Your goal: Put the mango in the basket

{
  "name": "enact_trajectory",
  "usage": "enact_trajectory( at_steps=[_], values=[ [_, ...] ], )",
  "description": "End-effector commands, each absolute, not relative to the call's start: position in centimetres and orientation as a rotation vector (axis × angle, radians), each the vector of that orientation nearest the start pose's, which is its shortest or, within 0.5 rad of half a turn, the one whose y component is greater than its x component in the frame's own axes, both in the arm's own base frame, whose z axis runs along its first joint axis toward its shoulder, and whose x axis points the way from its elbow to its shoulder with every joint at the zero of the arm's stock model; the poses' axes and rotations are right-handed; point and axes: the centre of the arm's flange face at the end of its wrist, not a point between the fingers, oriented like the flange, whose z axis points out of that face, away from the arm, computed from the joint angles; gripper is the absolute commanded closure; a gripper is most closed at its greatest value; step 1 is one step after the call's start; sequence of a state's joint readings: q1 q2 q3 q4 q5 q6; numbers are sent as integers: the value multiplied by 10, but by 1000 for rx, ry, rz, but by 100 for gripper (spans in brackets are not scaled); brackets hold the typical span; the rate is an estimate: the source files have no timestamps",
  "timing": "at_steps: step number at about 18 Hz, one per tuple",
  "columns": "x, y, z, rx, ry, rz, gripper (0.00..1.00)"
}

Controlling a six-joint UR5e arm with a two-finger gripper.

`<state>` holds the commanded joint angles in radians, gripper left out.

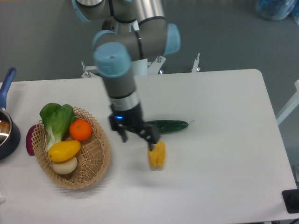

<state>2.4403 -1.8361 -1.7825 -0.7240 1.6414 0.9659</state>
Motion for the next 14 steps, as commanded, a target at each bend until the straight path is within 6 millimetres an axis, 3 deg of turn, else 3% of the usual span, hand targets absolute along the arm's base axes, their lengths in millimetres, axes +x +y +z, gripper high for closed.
enact_trajectory(
  at_steps=[6, 10, 14],
  values=[
    [-467, 426, 316, -2972, 220, 486, 0],
    [-487, 409, 310, -3002, 198, 453, 0],
    [-507, 393, 322, -3019, 156, 399, 0]
  ],
)
